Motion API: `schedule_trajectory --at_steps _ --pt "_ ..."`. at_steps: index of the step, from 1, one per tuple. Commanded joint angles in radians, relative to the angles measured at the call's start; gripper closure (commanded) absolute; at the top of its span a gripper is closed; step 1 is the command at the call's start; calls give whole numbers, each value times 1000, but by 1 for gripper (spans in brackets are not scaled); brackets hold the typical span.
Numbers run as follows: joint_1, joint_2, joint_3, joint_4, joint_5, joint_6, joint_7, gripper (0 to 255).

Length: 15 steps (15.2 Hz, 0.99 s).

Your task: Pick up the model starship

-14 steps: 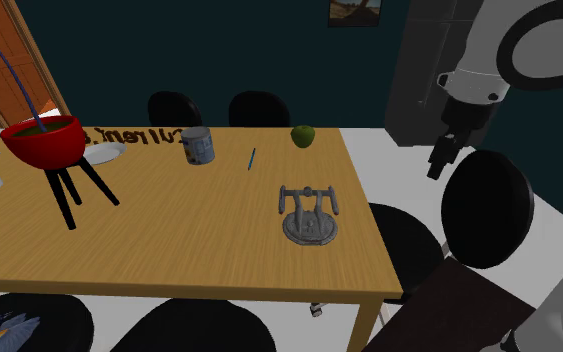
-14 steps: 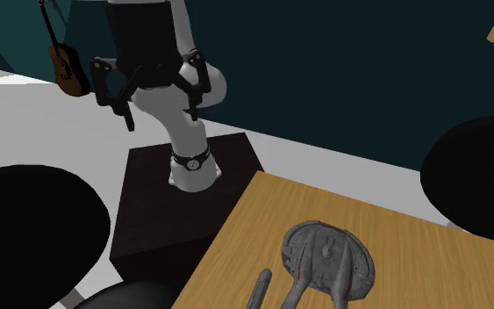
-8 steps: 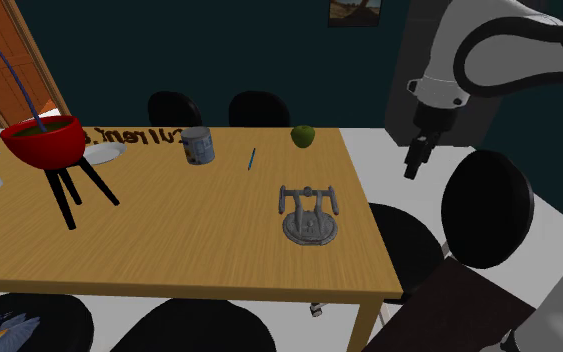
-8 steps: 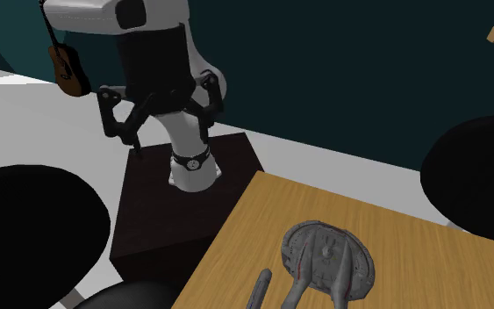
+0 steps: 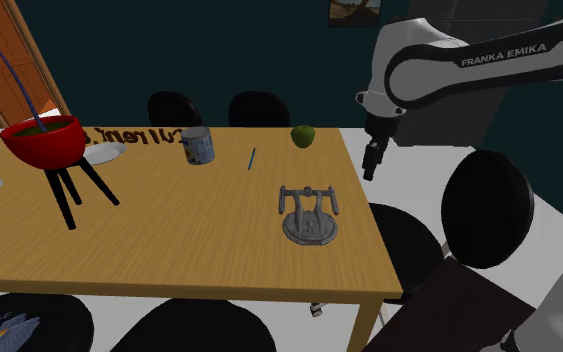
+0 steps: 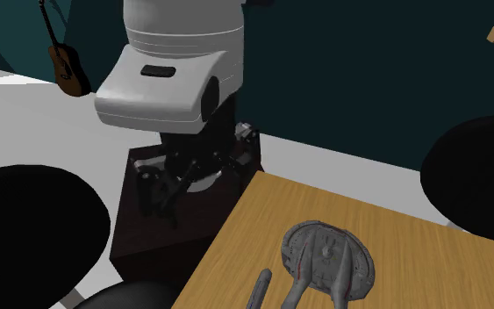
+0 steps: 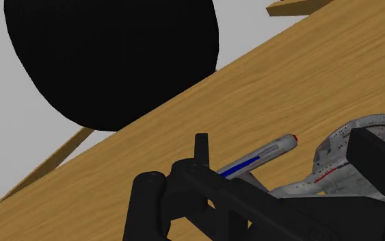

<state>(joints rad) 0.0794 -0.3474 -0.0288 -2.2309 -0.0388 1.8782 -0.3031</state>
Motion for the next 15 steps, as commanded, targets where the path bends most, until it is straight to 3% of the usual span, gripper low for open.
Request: schedule_trajectory --at_steps 1,12,15 --pt "16 85 10 52 3 26 -23 0" --pt "81 488 66 379 -12 64 -144 0" --pt "81 499 66 352 -13 102 -142 0"
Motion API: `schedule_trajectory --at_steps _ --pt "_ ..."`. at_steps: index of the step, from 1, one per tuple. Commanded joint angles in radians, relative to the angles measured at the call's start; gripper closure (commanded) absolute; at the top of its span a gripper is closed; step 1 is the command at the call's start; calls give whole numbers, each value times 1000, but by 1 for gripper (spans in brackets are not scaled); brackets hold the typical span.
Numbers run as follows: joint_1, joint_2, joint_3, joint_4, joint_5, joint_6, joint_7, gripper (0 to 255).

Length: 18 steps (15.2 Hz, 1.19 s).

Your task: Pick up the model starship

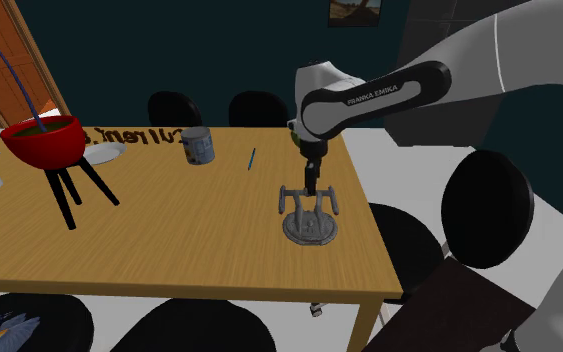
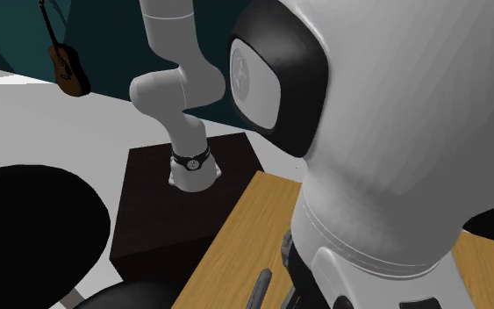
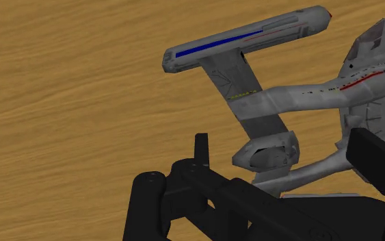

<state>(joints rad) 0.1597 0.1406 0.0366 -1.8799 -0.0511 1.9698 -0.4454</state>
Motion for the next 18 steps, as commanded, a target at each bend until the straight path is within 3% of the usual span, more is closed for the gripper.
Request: schedule_trajectory --at_steps 1,6,7,18 --pt "1 16 1 -7 -1 23 0 0" --pt "1 32 0 -35 -3 67 3 0" --pt "1 30 0 -38 -3 69 2 255" --pt "1 22 0 -20 -2 42 2 255"
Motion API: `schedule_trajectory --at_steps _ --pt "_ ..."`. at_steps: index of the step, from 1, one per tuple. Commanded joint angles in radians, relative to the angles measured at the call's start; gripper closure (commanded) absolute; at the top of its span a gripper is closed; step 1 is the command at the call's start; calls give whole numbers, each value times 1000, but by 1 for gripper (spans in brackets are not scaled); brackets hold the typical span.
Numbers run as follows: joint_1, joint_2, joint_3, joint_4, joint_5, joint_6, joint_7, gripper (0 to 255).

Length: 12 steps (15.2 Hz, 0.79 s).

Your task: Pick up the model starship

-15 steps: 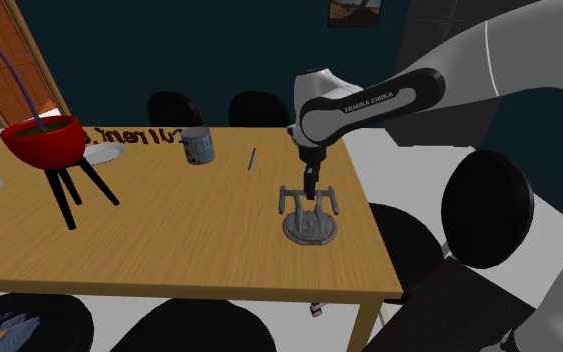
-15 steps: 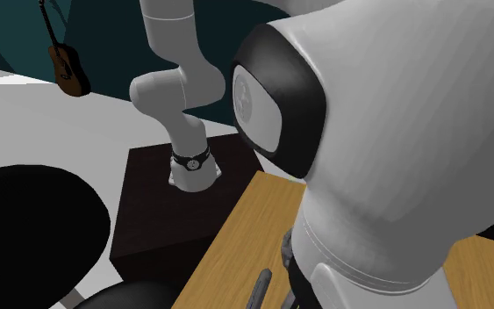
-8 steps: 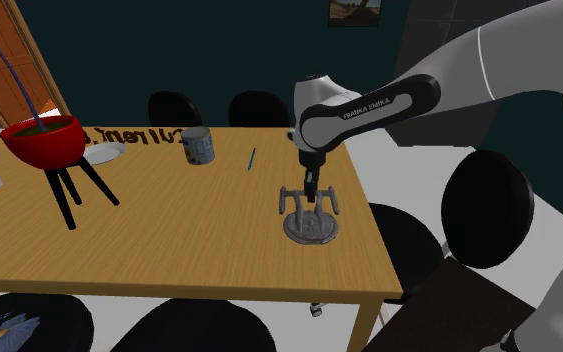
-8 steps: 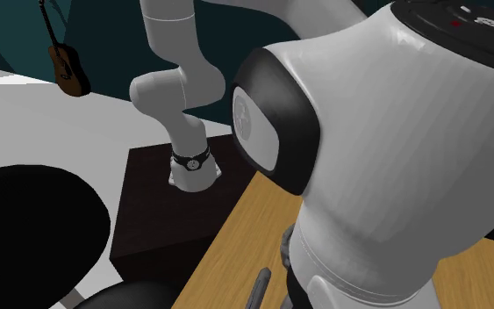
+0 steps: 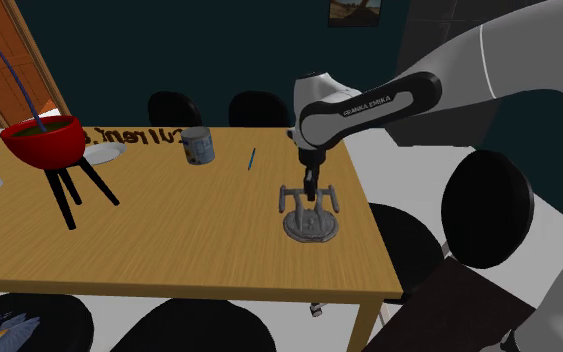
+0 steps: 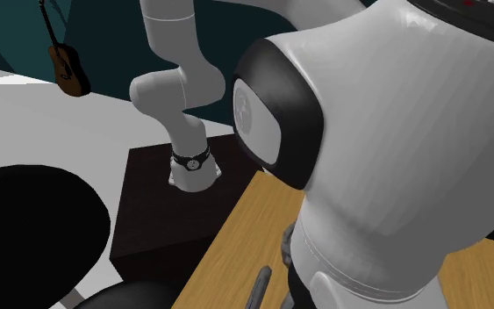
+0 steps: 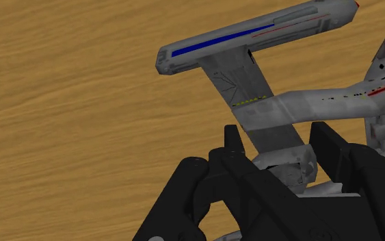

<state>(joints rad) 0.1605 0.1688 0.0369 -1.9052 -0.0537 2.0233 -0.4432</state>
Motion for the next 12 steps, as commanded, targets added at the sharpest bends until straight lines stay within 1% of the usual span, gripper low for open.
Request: schedule_trajectory --at_steps 1,12 --pt "0 -10 0 14 1 -23 -1 255" --pt "0 -46 1 117 5 -162 -8 255"
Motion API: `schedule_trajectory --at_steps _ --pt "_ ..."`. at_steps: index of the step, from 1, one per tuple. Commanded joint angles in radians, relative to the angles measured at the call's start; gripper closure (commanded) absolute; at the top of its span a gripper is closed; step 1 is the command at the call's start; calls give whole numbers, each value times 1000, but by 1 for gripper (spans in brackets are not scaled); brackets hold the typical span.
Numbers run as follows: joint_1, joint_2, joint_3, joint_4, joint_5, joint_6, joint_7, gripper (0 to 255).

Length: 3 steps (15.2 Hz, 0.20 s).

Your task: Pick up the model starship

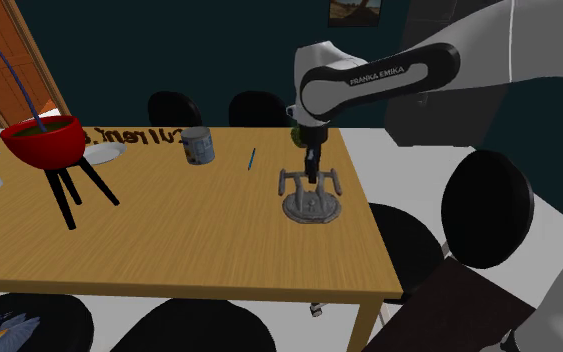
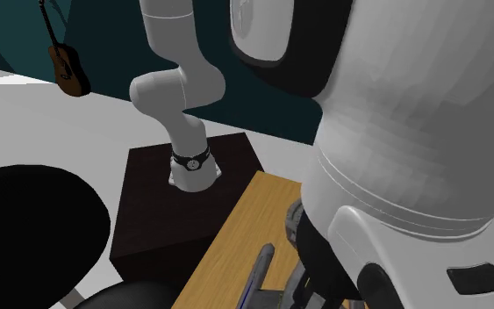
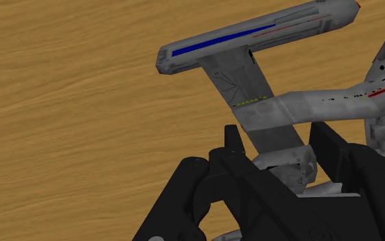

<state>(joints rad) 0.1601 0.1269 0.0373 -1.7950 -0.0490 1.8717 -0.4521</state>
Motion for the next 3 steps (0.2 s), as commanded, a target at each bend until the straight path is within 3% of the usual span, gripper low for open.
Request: schedule_trajectory --at_steps 1,3 --pt "1 -6 1 18 1 -24 0 255" --pt "1 -6 1 19 1 -26 0 255"
